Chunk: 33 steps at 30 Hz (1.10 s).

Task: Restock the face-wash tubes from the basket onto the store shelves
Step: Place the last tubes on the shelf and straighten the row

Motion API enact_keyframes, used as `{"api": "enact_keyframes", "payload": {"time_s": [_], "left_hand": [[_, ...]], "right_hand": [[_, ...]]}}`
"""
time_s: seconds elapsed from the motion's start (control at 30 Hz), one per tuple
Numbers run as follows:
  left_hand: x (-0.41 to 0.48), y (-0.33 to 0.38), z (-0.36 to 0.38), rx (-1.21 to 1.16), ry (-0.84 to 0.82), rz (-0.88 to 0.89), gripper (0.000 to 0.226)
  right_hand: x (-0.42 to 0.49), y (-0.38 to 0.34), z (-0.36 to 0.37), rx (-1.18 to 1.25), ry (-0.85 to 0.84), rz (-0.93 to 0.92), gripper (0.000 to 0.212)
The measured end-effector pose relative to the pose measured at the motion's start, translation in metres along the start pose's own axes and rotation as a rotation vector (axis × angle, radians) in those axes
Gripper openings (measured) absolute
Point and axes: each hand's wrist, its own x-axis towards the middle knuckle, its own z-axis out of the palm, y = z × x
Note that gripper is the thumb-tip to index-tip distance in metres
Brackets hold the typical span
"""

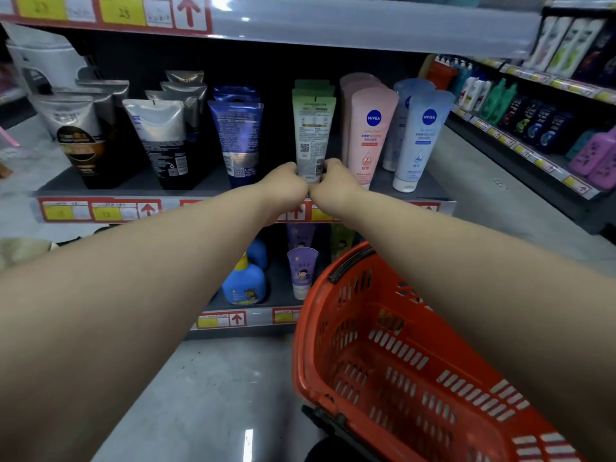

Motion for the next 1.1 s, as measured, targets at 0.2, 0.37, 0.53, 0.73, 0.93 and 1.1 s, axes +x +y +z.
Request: {"api": "enact_keyframes", "payload": {"time_s": [0.2,0.37,0.53,0.73,0.93,1.1], "left_hand": [[-0.016,-0.003,-0.021,0.100,0.101,-0.063,0.031],[-0.052,0.002,-0.044,0.290,0.127,-0.047,0.068],[-0.094,0.017,-0.060,0.543,0.141,0.021,0.065],[-0.112,0.002,-0.092,0.893,0.127,-0.024,0.059],[-0.096,-0.049,-0.127,0.933,0.144,-0.012,0.067],[-0.070,-0.097,-0.157,0.756,0.193,0.028,0.070]], "right_hand": [[-0.010,-0.012,-0.006,-0.050,0.024,-0.029,0.038],[-0.033,-0.027,-0.021,-0.217,-0.021,-0.138,0.049],[-0.054,-0.049,-0.025,-0.400,-0.094,-0.360,0.046],[-0.066,-0.072,0.007,-0.551,-0.161,-0.553,0.046],[-0.051,-0.087,0.072,-0.403,-0.185,-0.478,0.048],[-0.040,-0.110,0.129,-0.140,-0.131,-0.288,0.058]]}}
